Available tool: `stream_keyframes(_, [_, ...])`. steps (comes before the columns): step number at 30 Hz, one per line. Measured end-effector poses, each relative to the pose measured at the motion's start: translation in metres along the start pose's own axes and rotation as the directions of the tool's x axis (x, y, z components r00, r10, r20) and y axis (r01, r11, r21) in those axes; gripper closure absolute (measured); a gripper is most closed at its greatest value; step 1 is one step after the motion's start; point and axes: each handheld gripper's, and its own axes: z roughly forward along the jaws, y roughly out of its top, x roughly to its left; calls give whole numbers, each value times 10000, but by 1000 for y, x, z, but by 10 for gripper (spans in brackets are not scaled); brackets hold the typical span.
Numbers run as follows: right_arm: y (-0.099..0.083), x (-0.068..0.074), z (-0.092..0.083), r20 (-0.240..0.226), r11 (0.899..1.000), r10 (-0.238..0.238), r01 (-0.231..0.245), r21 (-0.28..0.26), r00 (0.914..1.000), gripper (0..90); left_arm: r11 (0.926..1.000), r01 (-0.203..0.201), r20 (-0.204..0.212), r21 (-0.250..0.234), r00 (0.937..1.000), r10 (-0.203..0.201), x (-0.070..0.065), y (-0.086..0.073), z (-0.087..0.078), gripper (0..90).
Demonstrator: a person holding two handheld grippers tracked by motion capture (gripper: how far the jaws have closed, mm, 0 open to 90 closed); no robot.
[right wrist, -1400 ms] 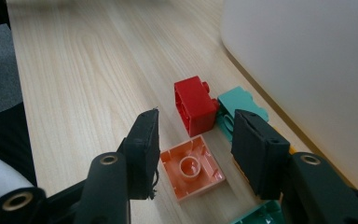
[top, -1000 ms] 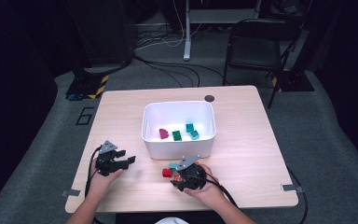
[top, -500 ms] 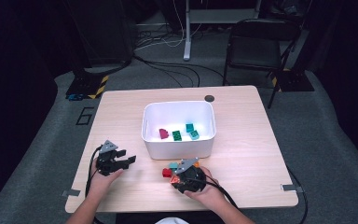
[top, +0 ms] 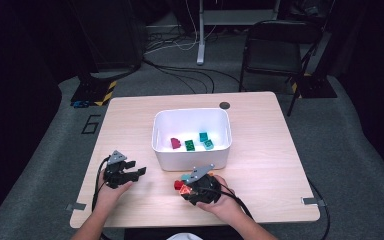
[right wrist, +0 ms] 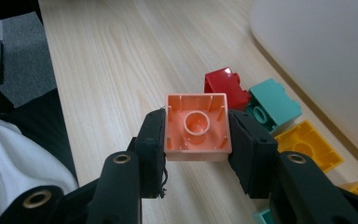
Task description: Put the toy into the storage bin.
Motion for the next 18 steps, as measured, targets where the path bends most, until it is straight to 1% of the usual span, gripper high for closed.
stream_keyframes(1, [2, -1, -3, -20, 10000, -34, 34, -59, 10000, 580, 10000, 2, -1, 8, 10000, -2, 0, 0, 0, 404])
stream_keyframes(5, [7, -3, -14, -77, 9999, 89, -90, -108, 9999, 580, 10000, -1, -8, 11, 10000, 1, 0, 0, 0, 405])
stream_keyframes(7, [11, -5, -21, -156, 9996, 232, -234, -134, 9996, 580, 10000, -5, -6, 15, 10000, 5, 0, 0, 0, 404])
stream_keyframes(8, [13, -7, -24, -150, 9996, 176, -179, -203, 9997, 581, 10000, 6, -2, 18, 10000, -6, 0, 0, 0, 405])
stream_keyframes(9, [15, -7, -27, -176, 9994, 313, -316, -174, 9994, 580, 10000, 18, 0, 18, 10000, -18, 0, 0, 0, 404])
stream_keyframes(10, [17, -9, -31, -181, 9993, 285, -289, -226, 9994, 580, 10000, 22, 2, 18, 10000, -22, 0, 0, 0, 405])
stream_keyframes(11, [20, -9, -34, -191, 9988, 405, -411, -276, 9990, 580, 10000, 17, 4, 21, 10000, -17, 0, 0, 0, 405])
stream_keyframes(12, [22, -11, -38, -247, 9987, 387, -395, -316, 9989, 580, 10000, 17, 5, 19, 10000, -17, 0, 0, 0, 404])
stream_keyframes(15, [30, -12, -49, -180, 9979, 442, -450, -460, 9989, 581, 10000, 58, -20, 26, 10000, -58, 0, 0, 0, 404])
stream_keyframes(16, [33, -13, -54, -193, 9980, 365, -375, -515, 9991, 580, 10000, 52, -39, 23, 10000, -52, 0, 0, 0, 404])
stream_keyframes(17, [35, -13, -56, -210, 9978, 383, -394, -529, 9990, 580, 10000, 66, -29, 16, 10000, -66, 0, 0, 0, 405])
stream_keyframes(18, [38, -13, -60, -209, 9977, 375, -386, -548, 9991, 581, 10000, 19, -27, 25, 10000, -19, 0, 0, 0, 404])
